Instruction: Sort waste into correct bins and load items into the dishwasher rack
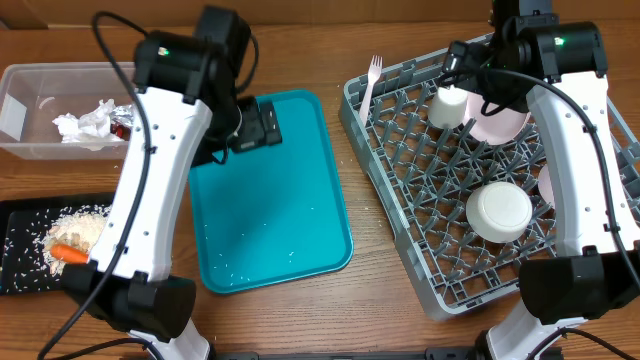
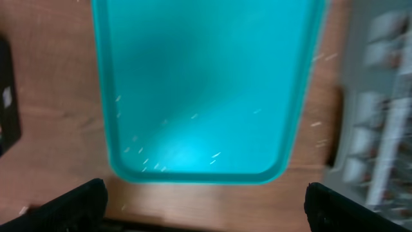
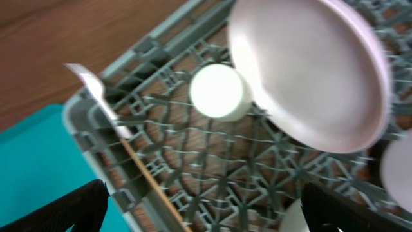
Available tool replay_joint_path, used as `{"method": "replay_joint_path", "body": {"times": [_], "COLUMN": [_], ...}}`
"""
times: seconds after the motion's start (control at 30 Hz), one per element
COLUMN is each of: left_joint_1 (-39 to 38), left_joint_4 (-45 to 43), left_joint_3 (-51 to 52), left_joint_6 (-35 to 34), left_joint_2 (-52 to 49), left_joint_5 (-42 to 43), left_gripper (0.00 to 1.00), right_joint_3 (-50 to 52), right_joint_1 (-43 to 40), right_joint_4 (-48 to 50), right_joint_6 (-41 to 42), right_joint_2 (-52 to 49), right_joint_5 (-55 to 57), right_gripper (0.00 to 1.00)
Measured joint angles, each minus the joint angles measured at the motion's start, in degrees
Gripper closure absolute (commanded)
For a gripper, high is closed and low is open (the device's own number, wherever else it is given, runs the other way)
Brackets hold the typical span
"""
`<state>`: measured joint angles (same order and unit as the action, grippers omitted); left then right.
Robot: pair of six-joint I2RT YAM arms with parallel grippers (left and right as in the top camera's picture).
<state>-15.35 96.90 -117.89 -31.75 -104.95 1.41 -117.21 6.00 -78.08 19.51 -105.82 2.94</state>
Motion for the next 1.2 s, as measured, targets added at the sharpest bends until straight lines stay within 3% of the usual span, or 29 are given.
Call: {"method": "replay_joint_path", "body": {"times": [0.2, 0.23, 0.33, 0.6, 0.8, 1.2], "left_joint_1": [0.00, 0.00, 0.00, 0.00, 0.00, 0.00], "left_joint_4": [-4.37, -5.57, -7.23, -11.23, -12.11, -12.11], "left_joint_3": [11.76, 12.90, 14.53, 14.69, 14.69, 14.69], "left_joint_6": [-1.40, -1.40, -1.42, -1.62, -1.81, -1.84], "left_joint_2": [-0.07, -0.07, -0.07, -0.07, -0.07, -0.07], "left_joint_5": [-1.70, -1.90, -2.16, -2.38, -2.56, -2.56], "left_gripper": [0.00, 0.00, 0.00, 0.00, 0.00, 0.00], "right_joint_3": [0.02, 0.00, -0.02, -0.07, -0.04, -0.04], "right_joint_1": [0.04, 0.11, 0.66, 4.15, 5.99, 5.62], "right_joint_4": [11.80, 14.43, 20.50, 31.82, 38.21, 43.80], "right_joint_6": [-0.04, -0.07, -0.90, -3.58, -4.17, -4.55], "right_joint_2": [0.00, -0.02, -0.72, -11.72, -19.47, -22.40], "right_joint_5": [-9.42, -10.62, -13.84, -18.18, -15.41, -12.50], "right_gripper": [0.01, 0.11, 0.94, 0.96, 0.96, 0.96]}}
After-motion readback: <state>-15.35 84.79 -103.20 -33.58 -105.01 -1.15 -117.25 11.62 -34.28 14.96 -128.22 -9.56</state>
